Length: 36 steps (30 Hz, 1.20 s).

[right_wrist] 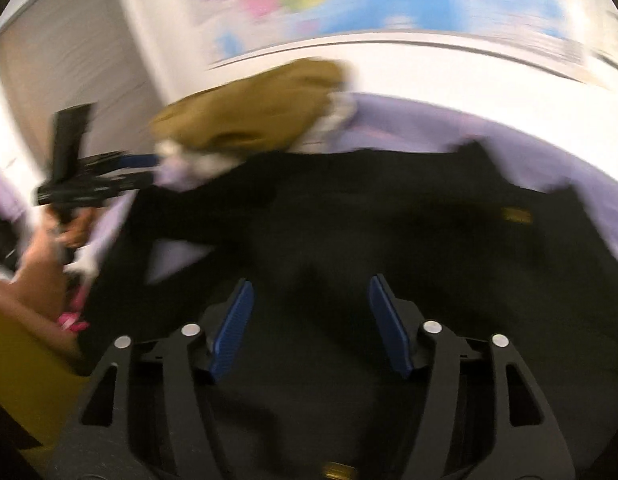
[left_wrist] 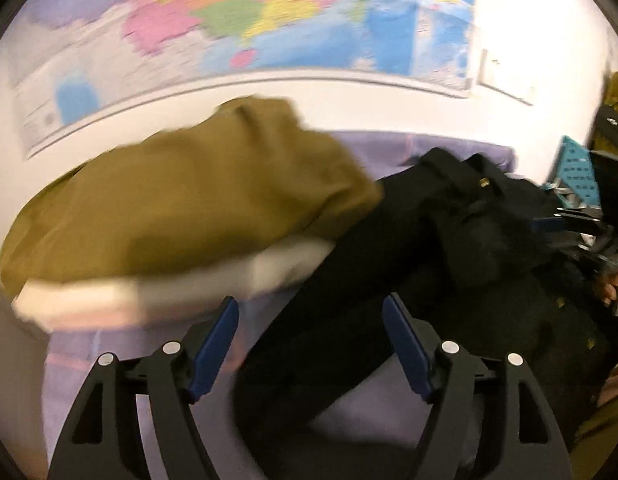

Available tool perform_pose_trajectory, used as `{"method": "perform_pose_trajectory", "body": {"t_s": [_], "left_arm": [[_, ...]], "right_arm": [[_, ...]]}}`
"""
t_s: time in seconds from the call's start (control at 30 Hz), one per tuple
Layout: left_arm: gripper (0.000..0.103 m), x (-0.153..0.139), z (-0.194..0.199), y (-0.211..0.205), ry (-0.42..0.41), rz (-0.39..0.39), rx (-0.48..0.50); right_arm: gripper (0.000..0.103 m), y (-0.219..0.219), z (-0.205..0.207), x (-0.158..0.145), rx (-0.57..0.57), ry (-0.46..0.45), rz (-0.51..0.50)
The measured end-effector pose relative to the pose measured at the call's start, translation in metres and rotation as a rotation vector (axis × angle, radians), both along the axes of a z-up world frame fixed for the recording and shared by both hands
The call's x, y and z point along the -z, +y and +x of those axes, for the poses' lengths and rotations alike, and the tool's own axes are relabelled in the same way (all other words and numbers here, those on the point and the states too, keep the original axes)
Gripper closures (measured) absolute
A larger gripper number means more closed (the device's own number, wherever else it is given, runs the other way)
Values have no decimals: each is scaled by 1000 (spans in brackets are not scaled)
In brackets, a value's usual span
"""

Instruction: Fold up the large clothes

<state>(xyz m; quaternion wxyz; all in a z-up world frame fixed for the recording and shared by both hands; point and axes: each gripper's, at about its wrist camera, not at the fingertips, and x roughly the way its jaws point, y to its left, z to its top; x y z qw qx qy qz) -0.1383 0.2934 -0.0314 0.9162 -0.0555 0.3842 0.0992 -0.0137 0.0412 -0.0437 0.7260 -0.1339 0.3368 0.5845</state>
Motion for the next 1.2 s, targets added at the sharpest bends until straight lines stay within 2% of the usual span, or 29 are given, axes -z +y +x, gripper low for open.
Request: {"method": "perform_pose_trajectory", "body": {"t_s": [0.13,0.27,0.37,0.4,0.43,0.47,0.53,0.67,0.77,0.87,0.93,1.0,1.03,1.07,1.1,1.2], "left_arm": [[31,15,-29,22,-11,-77,-37],[31,22,-39,33,-30,-130,-60],[31,23,-44,38,-49,-160,-54],[31,23,-44,38,-52,-159,-49],[31,23,-44,37,-54,-157,-43],[31,22,-44,37,-58,-154,-31],[31,19,-46,36,-71,-148,-22],[31,2,-54,47,-126,-162,-9],[31,-19,-63,53,-194,-153,6],[30,-30,-62,54,-237,-167,29],[30,-28,-56,51,-238,-187,58],[30,-18,-43,40,-212,-195,100],[30,-13,-36,34,-194,-198,116],[30,-4,-23,25,-166,-217,149],[30,3,-15,19,-150,-230,173],[30,19,17,-7,-92,-248,254]], "right_arm": [[35,61,-56,8,-244,78,2],[22,119,-95,26,-374,112,-50],[22,155,-127,47,-462,162,-125],[26,156,-134,51,-475,171,-131],[45,160,-138,54,-485,181,-138],[56,164,-142,55,-504,196,-140],[101,167,-149,48,-545,228,-117],[100,156,-140,13,-549,318,20],[100,123,-110,-24,-493,391,176],[100,65,-63,-62,-362,445,387],[100,27,-33,-71,-248,453,485],[100,-13,-1,-66,-108,481,546],[100,-37,15,-59,-1,468,541],[99,-48,20,-53,50,456,531],[92,-69,35,-37,155,479,509],[79,-106,61,5,404,471,349]]}}
